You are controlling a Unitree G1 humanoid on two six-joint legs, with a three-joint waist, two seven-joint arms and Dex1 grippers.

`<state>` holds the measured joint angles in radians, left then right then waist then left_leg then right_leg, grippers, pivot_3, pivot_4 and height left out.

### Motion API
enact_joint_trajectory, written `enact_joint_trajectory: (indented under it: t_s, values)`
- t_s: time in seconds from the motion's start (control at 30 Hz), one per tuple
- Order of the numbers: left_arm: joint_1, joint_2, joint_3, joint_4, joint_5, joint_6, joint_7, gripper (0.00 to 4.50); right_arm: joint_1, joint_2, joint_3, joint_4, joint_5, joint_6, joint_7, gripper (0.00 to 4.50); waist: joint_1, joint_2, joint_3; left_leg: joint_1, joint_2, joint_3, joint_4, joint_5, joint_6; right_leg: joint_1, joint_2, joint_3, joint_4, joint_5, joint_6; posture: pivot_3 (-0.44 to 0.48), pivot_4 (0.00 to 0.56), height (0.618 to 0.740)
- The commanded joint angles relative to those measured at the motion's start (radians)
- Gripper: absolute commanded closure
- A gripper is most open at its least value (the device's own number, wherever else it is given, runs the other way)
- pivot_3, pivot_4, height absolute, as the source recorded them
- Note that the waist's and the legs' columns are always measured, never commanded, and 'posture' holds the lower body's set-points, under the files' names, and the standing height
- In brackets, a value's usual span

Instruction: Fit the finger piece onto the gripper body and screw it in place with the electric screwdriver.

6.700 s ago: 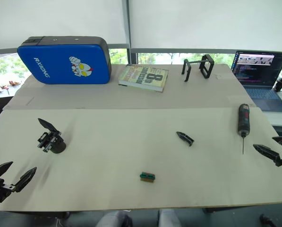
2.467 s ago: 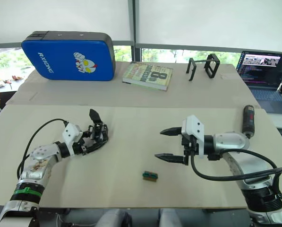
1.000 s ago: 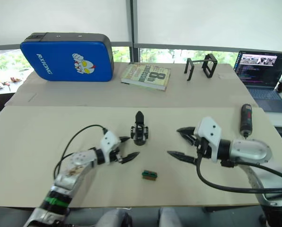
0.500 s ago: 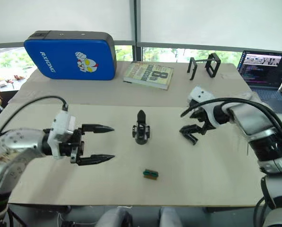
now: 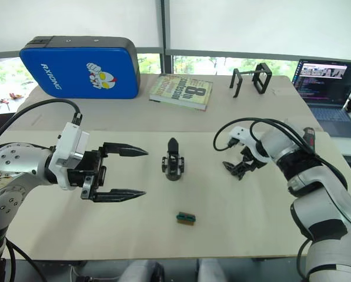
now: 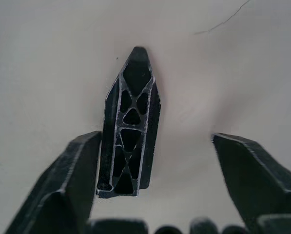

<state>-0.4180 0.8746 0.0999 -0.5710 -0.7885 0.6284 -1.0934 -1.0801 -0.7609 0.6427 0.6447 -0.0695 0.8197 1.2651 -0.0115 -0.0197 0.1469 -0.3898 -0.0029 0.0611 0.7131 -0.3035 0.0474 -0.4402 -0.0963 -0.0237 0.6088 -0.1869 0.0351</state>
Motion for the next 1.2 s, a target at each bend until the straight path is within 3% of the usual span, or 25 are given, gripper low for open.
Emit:
enact_joint_trajectory:
  t_s: [0.03,0.3,0.4,0.57,0.67,0.8,0.9,0.97,1.1,1.2]
  values:
    - [-0.014,0.008,0.008,-0.007,0.004,-0.012,0.006,0.0,-0.037,-0.001,-0.011,-0.015,-0.029,0.04,0.05,0.82,-0.001,0.0,0.0,0.0,0.0,0.0,0.0,0.0,0.0,0.0,0.0,0.0,0.0,0.0,0.0,0.0,0.15,0.74]
    - [-0.024,-0.002,-0.01,0.003,0.021,-0.026,0.007,0.0,0.025,-0.02,-0.005,-0.098,-0.085,0.033,0.072,0.82,0.001,0.0,0.0,0.001,0.0,0.0,0.0,0.001,-0.001,0.0,0.001,0.001,0.001,0.0,0.0,0.0,0.15,0.74]
    - [-0.03,-0.008,-0.018,0.007,0.025,-0.028,0.011,0.0,0.038,-0.014,-0.024,-0.098,-0.103,-0.016,0.044,1.61,0.0,0.0,0.0,0.001,0.0,0.0,0.0,0.001,-0.001,0.0,0.001,0.001,0.001,0.0,0.0,0.0,0.15,0.74]
    - [-0.039,-0.013,-0.031,0.02,0.036,-0.01,0.033,0.0,0.044,-0.039,-0.069,-0.093,-0.118,-0.185,0.027,3.32,-0.001,0.0,0.0,0.001,0.0,0.0,0.0,0.001,-0.002,0.0,0.002,0.001,0.001,0.0,0.0,0.0,0.15,0.74]
    - [-0.039,-0.027,-0.027,0.033,0.012,0.033,0.075,0.0,0.032,-0.045,-0.148,-0.119,-0.071,-0.208,0.043,3.38,0.0,0.0,0.0,0.001,0.0,0.0,0.0,0.001,-0.002,0.0,0.002,0.002,0.001,0.0,0.0,0.0,0.15,0.74]
    - [-0.062,-0.149,0.0,0.06,-0.039,0.149,0.307,0.0,0.083,-0.06,-0.312,-0.257,-0.023,-0.292,-0.071,3.38,0.002,0.0,0.0,0.001,0.001,0.0,0.0,0.001,-0.002,0.0,0.001,0.002,0.002,0.0,0.0,0.0,0.15,0.74]
    - [-0.089,-0.285,0.054,0.076,-0.188,0.245,0.507,0.0,0.107,0.009,-0.459,-0.401,0.06,-0.24,-0.172,3.38,0.005,0.0,0.001,0.001,0.001,-0.001,0.0,0.001,-0.002,0.0,0.001,0.003,0.002,0.001,0.001,0.0,0.15,0.74]
    - [-0.097,-0.332,0.085,0.076,-0.254,0.281,0.581,0.0,0.114,0.037,-0.497,-0.456,0.084,-0.192,-0.202,3.38,-0.001,0.0,0.001,0.001,0.001,0.0,0.001,0.001,-0.002,0.0,0.001,0.005,0.003,0.001,0.001,0.0,0.15,0.74]
    - [-0.158,-0.517,0.182,0.198,-0.375,0.279,0.907,0.0,0.154,0.152,-0.603,-0.644,0.197,-0.188,-0.295,3.38,0.003,0.0,0.001,0.002,0.001,-0.001,0.0,0.001,-0.002,0.0,0.0,0.006,0.003,0.001,0.001,0.0,0.15,0.74]
    - [-0.189,-0.562,0.199,0.218,-0.386,0.261,0.981,0.0,0.203,0.193,-0.616,-0.756,0.223,-0.157,-0.35,3.38,0.004,0.0,0.001,0.002,0.0,-0.001,0.0,0.002,-0.003,0.0,0.0,0.006,0.004,0.002,0.0,0.0,0.15,0.74]
